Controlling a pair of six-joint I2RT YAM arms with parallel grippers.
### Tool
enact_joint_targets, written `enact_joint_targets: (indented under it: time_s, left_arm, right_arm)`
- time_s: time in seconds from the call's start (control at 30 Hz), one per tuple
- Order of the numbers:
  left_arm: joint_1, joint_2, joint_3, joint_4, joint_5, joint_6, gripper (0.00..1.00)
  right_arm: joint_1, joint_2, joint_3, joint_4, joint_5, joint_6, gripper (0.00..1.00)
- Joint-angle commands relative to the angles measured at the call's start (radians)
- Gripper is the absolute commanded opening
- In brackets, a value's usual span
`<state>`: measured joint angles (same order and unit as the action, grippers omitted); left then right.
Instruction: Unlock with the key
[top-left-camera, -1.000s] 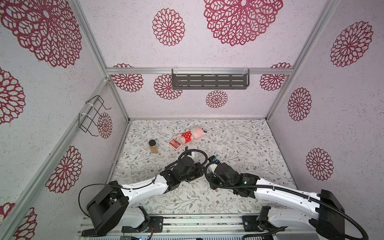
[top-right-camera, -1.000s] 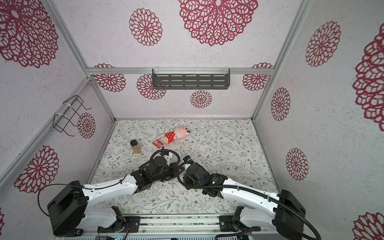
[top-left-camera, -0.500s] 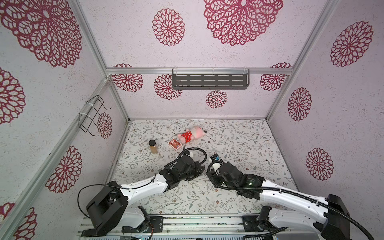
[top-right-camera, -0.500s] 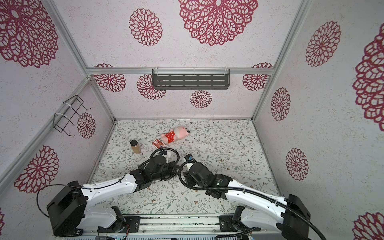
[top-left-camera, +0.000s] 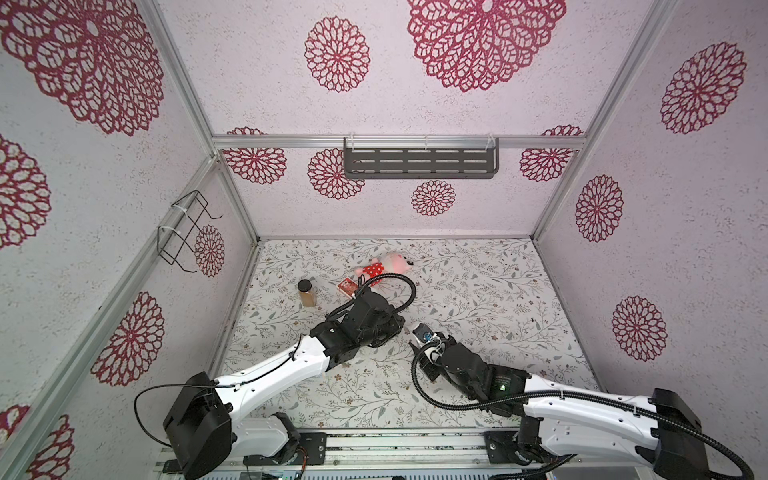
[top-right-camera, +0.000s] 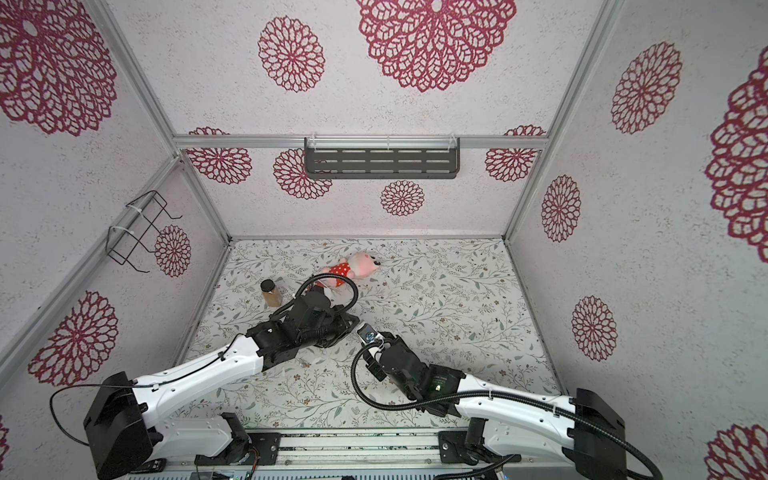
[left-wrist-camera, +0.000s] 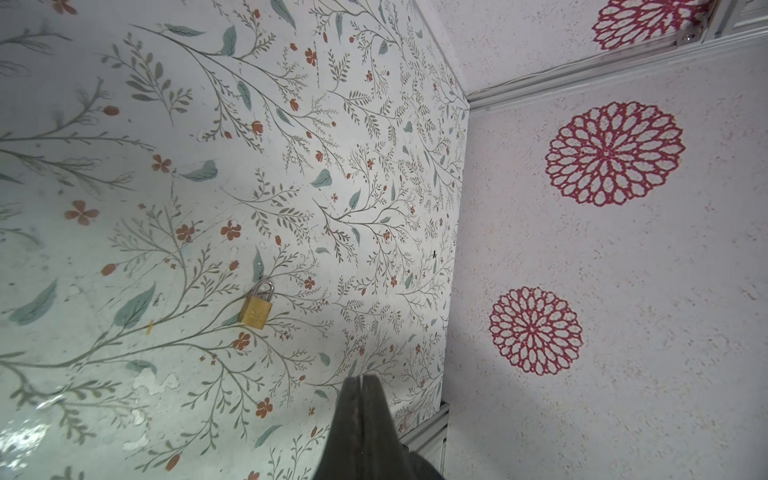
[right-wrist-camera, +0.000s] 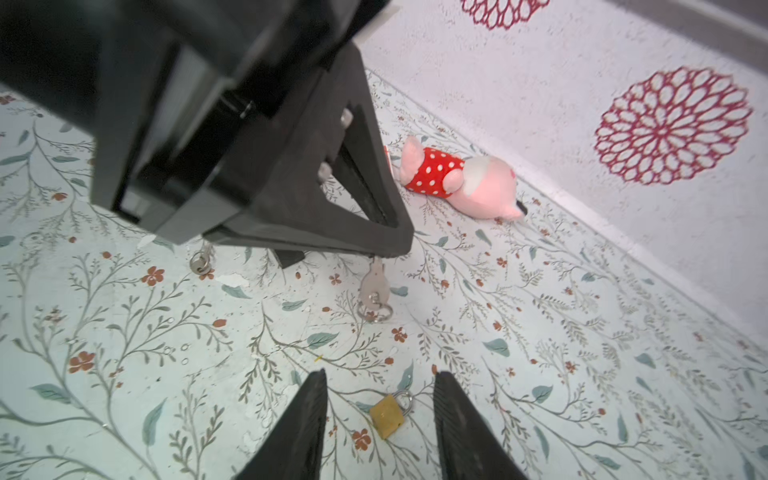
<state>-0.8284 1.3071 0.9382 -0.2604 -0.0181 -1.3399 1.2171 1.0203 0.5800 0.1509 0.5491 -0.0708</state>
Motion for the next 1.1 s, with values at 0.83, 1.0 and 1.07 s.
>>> enact_joint_targets:
  time_s: [0.83,1.0,1.07]
  left_arm:
    - [-0.012,-0.063,0.054,-0.079,-0.055,-0.061,0.00]
    - [-0.019,-0.066,0.059,-0.075,-0.051,-0.063,0.00]
    - [-0.023,-0.066,0.060,-0.071,-0.046,-0.063,0.00]
  right_arm:
    - [0.066,0.182,-0.040,0.522,0.132,-0.384,0.34]
    - [0.063,0.192,-0.060,0.595,0.161,-0.405,0.29]
    - [0.059,0.200,-0.060,0.601,0.173,-0.406,0.26]
